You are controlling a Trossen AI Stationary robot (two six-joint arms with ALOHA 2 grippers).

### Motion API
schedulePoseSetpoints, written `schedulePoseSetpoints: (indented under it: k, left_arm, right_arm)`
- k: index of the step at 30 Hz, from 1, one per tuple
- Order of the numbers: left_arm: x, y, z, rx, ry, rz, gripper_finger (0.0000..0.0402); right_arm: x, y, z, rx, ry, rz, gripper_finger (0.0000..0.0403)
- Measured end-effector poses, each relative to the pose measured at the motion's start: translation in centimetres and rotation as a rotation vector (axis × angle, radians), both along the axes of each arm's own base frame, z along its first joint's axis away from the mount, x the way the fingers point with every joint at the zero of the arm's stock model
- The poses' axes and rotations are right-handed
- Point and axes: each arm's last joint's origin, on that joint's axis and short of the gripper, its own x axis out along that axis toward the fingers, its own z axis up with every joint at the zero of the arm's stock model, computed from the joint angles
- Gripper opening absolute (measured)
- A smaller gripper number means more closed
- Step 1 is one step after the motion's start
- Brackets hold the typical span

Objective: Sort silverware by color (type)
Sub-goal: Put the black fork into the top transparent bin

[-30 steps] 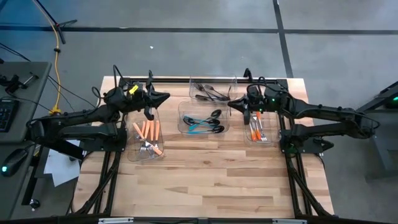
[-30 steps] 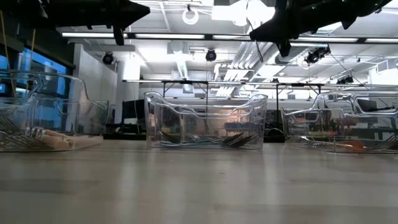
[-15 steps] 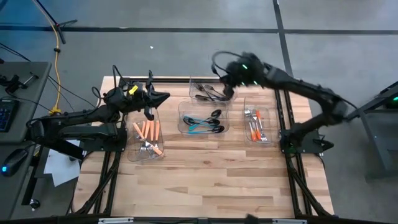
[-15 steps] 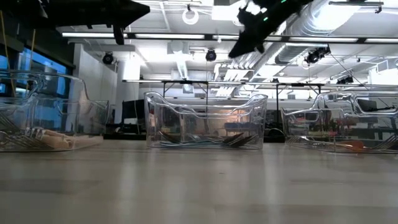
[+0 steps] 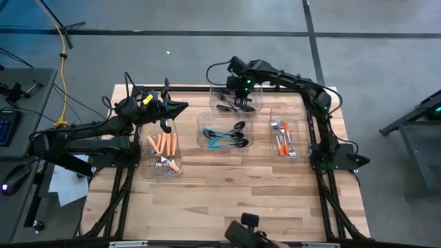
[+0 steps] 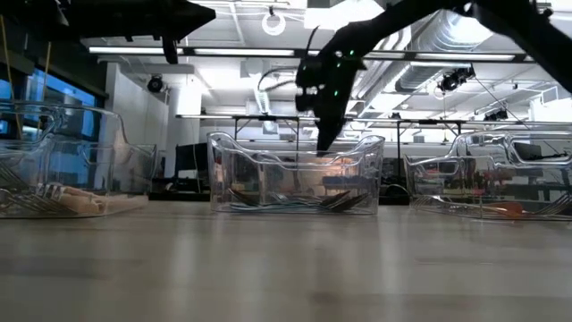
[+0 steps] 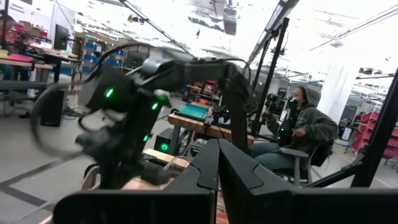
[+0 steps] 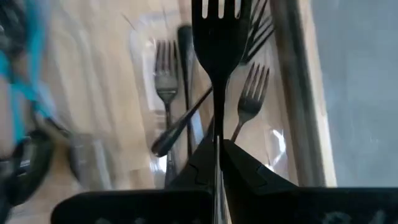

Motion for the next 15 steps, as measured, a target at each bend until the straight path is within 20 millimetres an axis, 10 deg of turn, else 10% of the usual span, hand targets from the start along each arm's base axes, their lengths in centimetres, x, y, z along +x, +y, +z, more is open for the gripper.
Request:
schedulePoseSetpoints:
  k: [15]
  left_arm:
    - [0.0, 0.0, 0.0, -0.001, -0.001, 0.000, 0.0000]
  right_arm:
    - [1.8, -1.4, -6.2, 0.045, 0.131, -0.046, 0.0005]
